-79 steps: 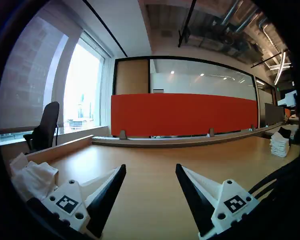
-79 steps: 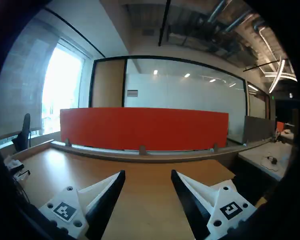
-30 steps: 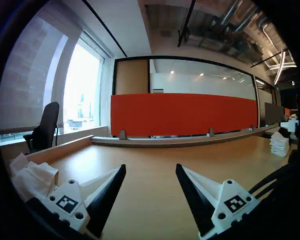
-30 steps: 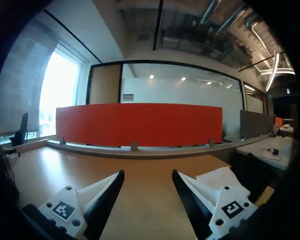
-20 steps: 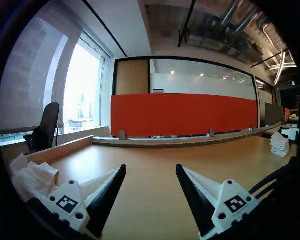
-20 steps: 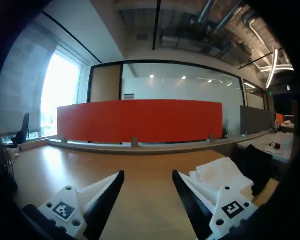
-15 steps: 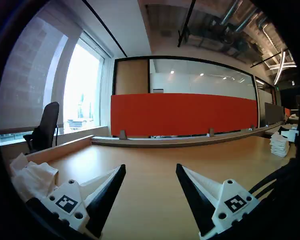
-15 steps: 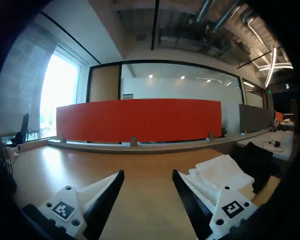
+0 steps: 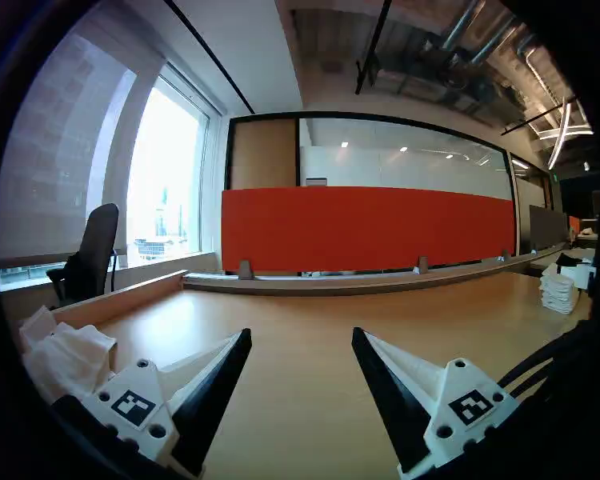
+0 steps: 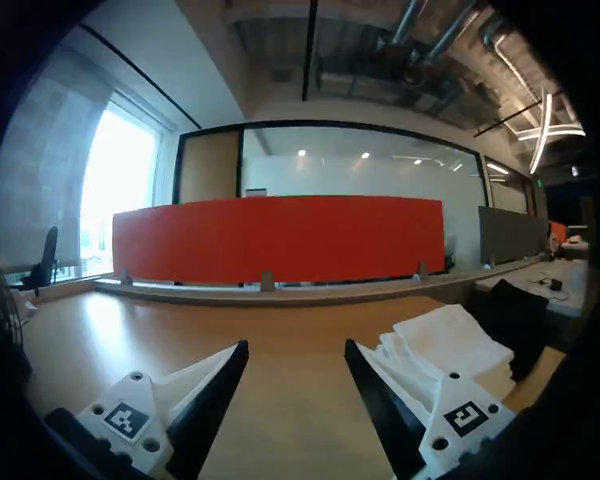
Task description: Fold towel
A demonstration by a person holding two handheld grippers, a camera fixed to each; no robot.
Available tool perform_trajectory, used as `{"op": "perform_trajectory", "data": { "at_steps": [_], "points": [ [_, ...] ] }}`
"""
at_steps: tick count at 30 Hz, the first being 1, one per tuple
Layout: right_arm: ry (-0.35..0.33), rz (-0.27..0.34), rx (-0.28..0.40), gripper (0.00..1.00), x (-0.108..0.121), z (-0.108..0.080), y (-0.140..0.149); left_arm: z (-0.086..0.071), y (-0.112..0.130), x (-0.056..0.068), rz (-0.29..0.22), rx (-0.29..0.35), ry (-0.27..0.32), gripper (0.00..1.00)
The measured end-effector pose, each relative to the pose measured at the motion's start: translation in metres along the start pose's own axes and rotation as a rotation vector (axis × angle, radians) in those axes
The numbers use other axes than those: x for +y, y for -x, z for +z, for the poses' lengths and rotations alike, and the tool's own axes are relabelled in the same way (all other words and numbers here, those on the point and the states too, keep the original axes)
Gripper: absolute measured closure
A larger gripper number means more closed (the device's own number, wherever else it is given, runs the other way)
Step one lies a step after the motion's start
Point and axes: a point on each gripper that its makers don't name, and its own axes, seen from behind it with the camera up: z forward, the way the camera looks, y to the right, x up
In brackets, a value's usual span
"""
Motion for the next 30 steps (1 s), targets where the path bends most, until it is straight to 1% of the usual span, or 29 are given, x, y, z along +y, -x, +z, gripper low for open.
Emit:
{"op": "perform_trajectory", "data": {
  "at_steps": [5, 12, 18, 22, 30],
  "points": [
    [-0.004, -0.007, 0.005, 0.05, -0.0024, -0.0046, -0.0037, -0.0001, 0.0001, 0.0003, 0.0, 0.0, 0.0, 0.07],
    [-0.011, -0.025, 0.008, 0.03, -0.0062, -0.0066, -0.0014, -0.0001, -0.0002, 0.0005, 0.0, 0.0, 0.0, 0.07],
    [-0.01, -0.025, 0.007, 0.02, -0.0058, -0.0065, 0.0006, -0.0002, 0.0, 0.0002, 0.0, 0.0, 0.0, 0.07],
    [-0.012, -0.025, 0.007, 0.0, -0.006, -0.0065, 0.0009, -0.0004, 0.0, 0.0005, 0.0, 0.0, 0.0, 0.07],
    [-0.012, -0.025, 0.006, 0.0, -0.0059, -0.0061, 0.0014, -0.0008, 0.0005, 0.0001, 0.0, 0.0, 0.0, 0.07]
  ]
}}
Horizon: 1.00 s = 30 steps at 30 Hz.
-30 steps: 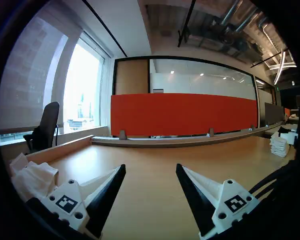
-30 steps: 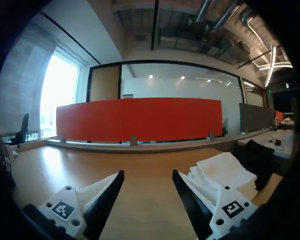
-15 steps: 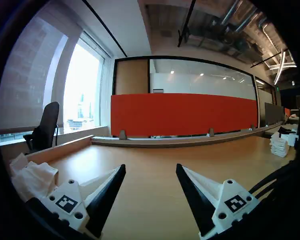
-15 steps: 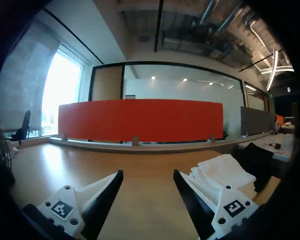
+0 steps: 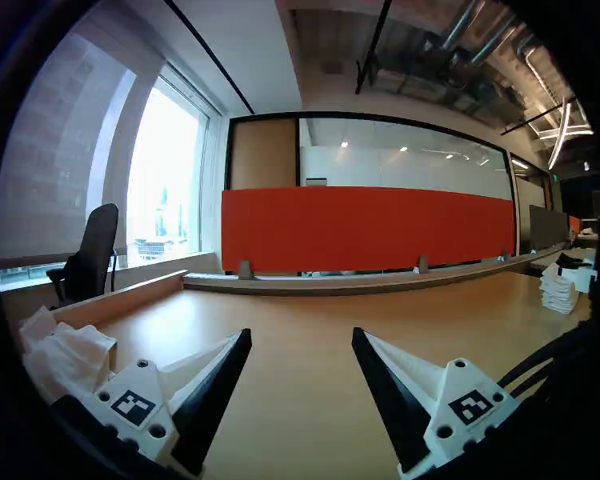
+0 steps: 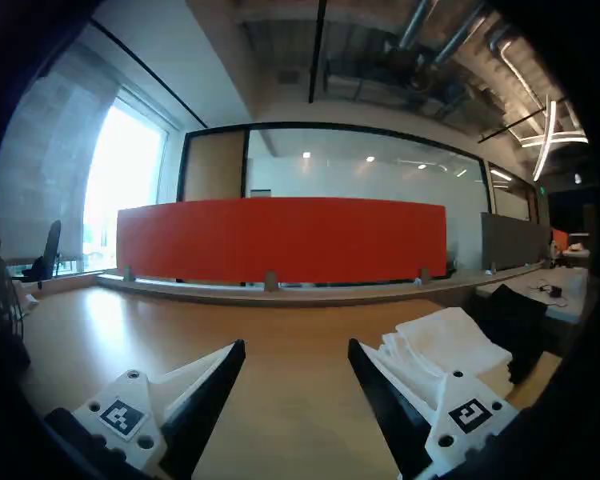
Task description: Fold towel
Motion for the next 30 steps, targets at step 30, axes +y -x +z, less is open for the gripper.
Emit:
{"op": "perform_trajectory", "data": {
  "at_steps": [30],
  "points": [
    [0.0, 0.0, -0.001, 0.0, -0.0006, -0.0009, -0.0016, 0.0003, 0.0026, -0.0001, 0.0, 0.001, 0.0, 0.07]
  ]
}}
